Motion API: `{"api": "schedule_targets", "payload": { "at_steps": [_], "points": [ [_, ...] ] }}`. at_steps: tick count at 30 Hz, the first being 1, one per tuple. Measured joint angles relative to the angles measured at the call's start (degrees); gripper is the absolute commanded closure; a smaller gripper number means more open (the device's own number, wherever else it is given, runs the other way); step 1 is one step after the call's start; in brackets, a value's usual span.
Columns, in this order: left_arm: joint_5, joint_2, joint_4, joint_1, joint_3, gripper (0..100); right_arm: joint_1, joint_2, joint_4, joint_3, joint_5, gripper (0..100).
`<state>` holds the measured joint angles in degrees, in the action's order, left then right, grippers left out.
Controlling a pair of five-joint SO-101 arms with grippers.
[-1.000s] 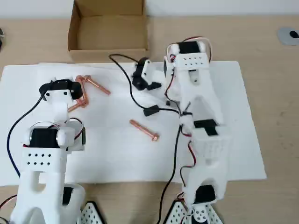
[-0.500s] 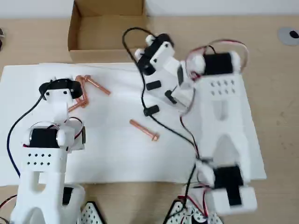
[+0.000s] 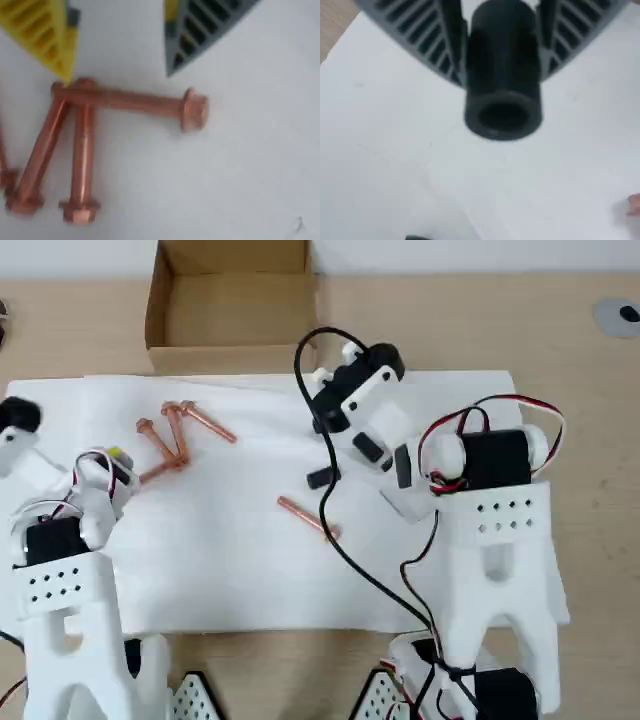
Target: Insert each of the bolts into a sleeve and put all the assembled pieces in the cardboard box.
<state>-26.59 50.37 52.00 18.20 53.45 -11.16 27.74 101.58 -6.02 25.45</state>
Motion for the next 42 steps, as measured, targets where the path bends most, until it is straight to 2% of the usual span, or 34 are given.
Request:
{"api": "schedule_targets", "payload": {
  "at_steps": [5,11,19,21,26,31,35,42],
  "points": [
    [-9.49,0.0,-10.55,0.0,7.12,83,0.0,0.09,0.0,-0.35,-0.26,98.8],
    [-12.92,0.0,-16.79,-5.54,13.01,83,0.0,-1.76,0.09,-3.96,-2.11,98.8],
    [-15.74,0.0,-24.88,-6.24,17.76,84,0.0,-7.65,0.09,-3.69,-4.13,98.8],
    [-16.35,0.0,-25.41,-6.24,17.76,84,0.0,-8.79,0.09,-3.69,-4.13,98.8],
    [-25.85,0.0,-25.58,-5.89,17.85,84,0.0,-10.73,0.09,-3.69,-4.13,98.8],
    [-30.86,0.0,-25.41,-5.89,17.85,84,0.0,-10.99,0.09,-3.69,-4.31,98.8],
    [-34.11,-0.7,-21.19,-5.89,16.79,84,0.0,-11.34,0.09,-3.69,-5.63,98.8],
    [-35.25,-15.56,-16.97,-5.89,7.56,90,0.0,-11.34,0.09,-3.69,-6.77,98.8]
  ]
}}
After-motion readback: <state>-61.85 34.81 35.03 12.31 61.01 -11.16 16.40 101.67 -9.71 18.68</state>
